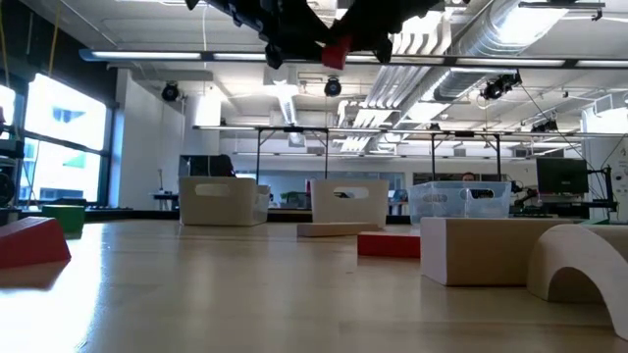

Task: Sort & place blocks by color
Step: Put the red block into the transparent bin

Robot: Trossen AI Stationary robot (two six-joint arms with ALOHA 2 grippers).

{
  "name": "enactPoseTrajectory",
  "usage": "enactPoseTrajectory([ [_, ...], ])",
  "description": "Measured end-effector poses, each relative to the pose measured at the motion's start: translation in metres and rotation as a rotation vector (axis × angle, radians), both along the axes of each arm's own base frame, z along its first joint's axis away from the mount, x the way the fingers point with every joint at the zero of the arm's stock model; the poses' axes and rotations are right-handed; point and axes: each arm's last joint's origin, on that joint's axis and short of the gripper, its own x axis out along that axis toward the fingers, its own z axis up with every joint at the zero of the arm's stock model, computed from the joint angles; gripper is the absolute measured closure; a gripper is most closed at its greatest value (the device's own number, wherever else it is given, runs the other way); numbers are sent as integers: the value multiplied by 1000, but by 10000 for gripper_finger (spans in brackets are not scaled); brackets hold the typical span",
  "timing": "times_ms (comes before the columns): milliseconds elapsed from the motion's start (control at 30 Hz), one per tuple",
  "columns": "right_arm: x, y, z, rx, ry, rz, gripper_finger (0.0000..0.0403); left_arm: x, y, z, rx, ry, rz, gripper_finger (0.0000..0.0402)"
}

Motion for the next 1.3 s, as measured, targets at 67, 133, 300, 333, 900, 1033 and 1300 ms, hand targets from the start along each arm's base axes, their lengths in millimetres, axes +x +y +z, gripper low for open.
enactPoseTrajectory([
  [67,-2,0,-4,4,48,-11,300,-1,0,-2,-5,28,5,191],
  [133,-5,0,-8,1,99,-34,300,-3,0,-5,-5,61,24,183],
  [300,-14,-1,-19,12,247,-116,300,-7,1,-11,18,141,98,177],
  [333,-17,-2,-21,9,282,-131,300,-8,2,-12,22,153,109,177],
  [900,-61,-38,-41,15,672,-608,300,-11,1,-16,-6,208,134,177],
  [1033,-70,-49,-42,-14,703,-767,300,-11,1,-16,-8,208,135,177],
  [1300,-82,-71,-41,-31,704,-931,300,-11,1,-16,-43,198,158,177],
])
